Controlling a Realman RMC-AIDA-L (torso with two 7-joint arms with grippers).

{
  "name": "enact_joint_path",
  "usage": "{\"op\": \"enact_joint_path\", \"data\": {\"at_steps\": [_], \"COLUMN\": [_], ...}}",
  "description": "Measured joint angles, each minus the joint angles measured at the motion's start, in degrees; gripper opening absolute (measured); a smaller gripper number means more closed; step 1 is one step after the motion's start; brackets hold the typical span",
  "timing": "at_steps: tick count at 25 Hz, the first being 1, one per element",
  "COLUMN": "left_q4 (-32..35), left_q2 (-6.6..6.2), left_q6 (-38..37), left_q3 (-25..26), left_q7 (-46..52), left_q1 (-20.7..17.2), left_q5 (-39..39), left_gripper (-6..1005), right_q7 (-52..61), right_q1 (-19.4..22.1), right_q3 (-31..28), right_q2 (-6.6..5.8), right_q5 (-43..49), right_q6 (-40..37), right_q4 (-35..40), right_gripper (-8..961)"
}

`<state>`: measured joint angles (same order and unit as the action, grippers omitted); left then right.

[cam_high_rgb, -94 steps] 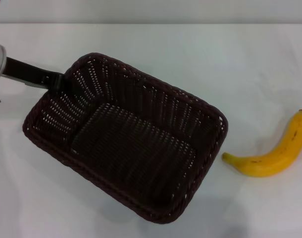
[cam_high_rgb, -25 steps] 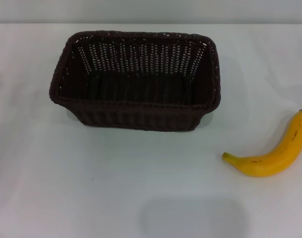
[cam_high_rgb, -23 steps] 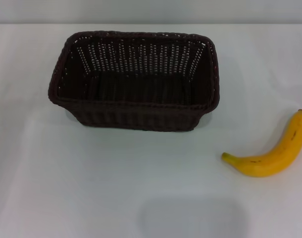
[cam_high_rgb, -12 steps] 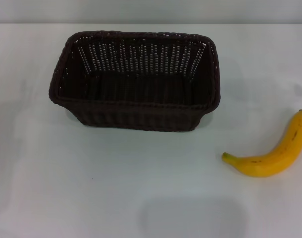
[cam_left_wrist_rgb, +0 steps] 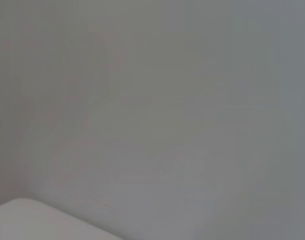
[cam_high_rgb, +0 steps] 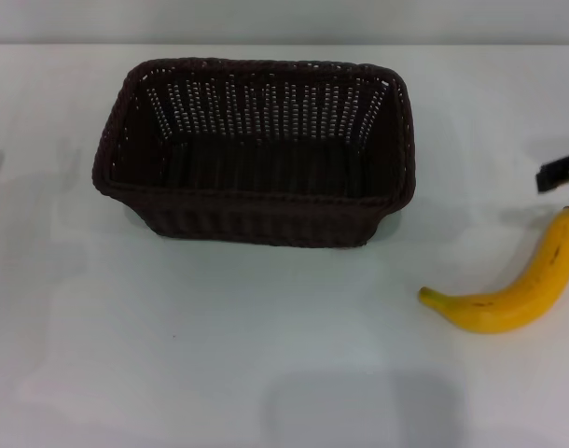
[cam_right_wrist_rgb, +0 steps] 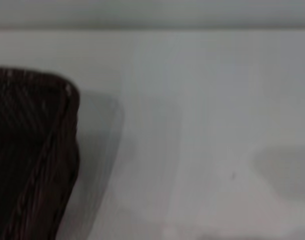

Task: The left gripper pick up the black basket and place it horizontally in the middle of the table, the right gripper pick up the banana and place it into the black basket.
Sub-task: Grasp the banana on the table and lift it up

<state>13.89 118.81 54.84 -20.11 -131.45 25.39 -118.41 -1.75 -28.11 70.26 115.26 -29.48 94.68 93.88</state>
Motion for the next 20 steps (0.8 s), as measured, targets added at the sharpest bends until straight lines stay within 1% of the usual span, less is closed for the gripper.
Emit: {"op": "enact_joint_path", "data": {"at_steps": [2,5,6,7,12,16,20], "left_q4": [-0.2,-0.6,-0.7,-0.7,-1.2,-1.8,-2.4], "left_q2": [0.00,0.02,0.03,0.03,0.11,0.16,0.19], "left_q6": [-0.2,-0.4,-0.4,-0.4,-0.4,-0.1,0.0], "left_q3": [0.0,0.0,0.0,0.0,0.0,0.0,0.0], "left_q7": [-1.2,-1.7,-1.7,-1.7,-2.0,-3.1,-4.8], "left_q1": [0.4,0.8,0.9,1.1,1.5,1.8,2.7], "left_q5": [-0.2,-0.3,-0.3,-0.3,-0.3,-0.3,-0.3], "left_gripper": [741,742,742,742,742,743,743], "right_q7": [3.9,7.9,9.5,9.5,12.9,15.5,16.0], "right_q1": [-1.6,-2.8,-3.1,-3.1,-3.8,-3.9,-3.9], "right_q3": [1.5,2.2,2.2,2.2,1.9,1.6,1.2], "right_q2": [0.04,0.00,-0.07,-0.07,-0.09,-0.25,-0.05], "right_q5": [0.9,1.6,2.2,2.2,3.2,3.3,3.4], "right_q6": [2.1,3.5,4.1,4.1,4.7,5.4,5.2], "right_q4": [-0.4,-1.2,-2.5,-2.5,-8.0,-9.1,-10.1], "right_gripper": [850,844,842,840,830,822,814]}}
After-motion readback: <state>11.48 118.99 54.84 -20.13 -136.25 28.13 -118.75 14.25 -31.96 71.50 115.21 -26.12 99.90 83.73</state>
